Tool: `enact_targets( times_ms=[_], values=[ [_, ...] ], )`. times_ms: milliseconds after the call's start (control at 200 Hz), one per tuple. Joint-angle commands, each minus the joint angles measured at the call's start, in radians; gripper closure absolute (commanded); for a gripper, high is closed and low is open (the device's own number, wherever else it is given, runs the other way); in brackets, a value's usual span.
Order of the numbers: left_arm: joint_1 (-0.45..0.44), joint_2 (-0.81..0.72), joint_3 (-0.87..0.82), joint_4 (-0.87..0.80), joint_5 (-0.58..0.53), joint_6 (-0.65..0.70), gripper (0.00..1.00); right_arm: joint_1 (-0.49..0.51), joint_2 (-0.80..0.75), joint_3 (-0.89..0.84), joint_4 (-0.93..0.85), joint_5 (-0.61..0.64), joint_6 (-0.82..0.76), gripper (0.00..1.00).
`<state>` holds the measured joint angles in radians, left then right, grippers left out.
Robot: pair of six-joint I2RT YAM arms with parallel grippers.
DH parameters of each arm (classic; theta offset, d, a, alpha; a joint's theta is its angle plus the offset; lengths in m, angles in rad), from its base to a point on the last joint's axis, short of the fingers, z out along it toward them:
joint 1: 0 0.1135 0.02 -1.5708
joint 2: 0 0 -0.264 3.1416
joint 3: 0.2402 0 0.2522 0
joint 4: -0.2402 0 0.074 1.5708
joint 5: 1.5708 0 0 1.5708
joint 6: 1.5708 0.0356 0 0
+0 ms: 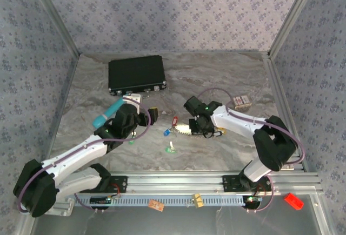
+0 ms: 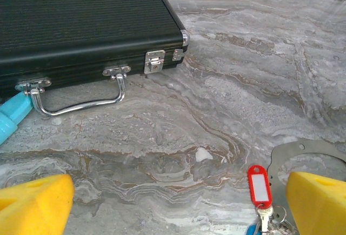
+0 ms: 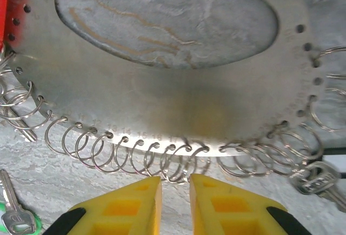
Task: Put the keys on the keyring
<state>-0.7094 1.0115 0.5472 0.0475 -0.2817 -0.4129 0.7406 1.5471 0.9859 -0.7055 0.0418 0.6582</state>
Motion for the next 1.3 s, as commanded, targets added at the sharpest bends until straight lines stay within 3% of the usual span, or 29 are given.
enact_targets(
  times_ms=[0, 820, 1069, 1299],
  values=[
    [-0.009, -0.016, -0.005, -0.003, -0.019, -0.007, 0.0, -0.015, -0.026, -0.02, -0.052, 0.053, 0.021, 0.78],
    [-0.01, -0.024, -0.013, -0.014, -0.025, -0.013, 0.0, -0.004, 0.099, -0.012, -0.003, 0.0, 0.015, 0.71],
    [-0.01, -0.023, -0.01, -0.015, -0.027, -0.014, 0.0, 0.005, 0.116, 0.003, -0.034, 0.043, 0.009, 0.73],
    [-0.01, -0.021, -0.006, -0.015, -0.028, -0.01, 0.0, 0.021, 0.123, 0.028, -0.083, 0.12, 0.006, 0.82]
  ],
)
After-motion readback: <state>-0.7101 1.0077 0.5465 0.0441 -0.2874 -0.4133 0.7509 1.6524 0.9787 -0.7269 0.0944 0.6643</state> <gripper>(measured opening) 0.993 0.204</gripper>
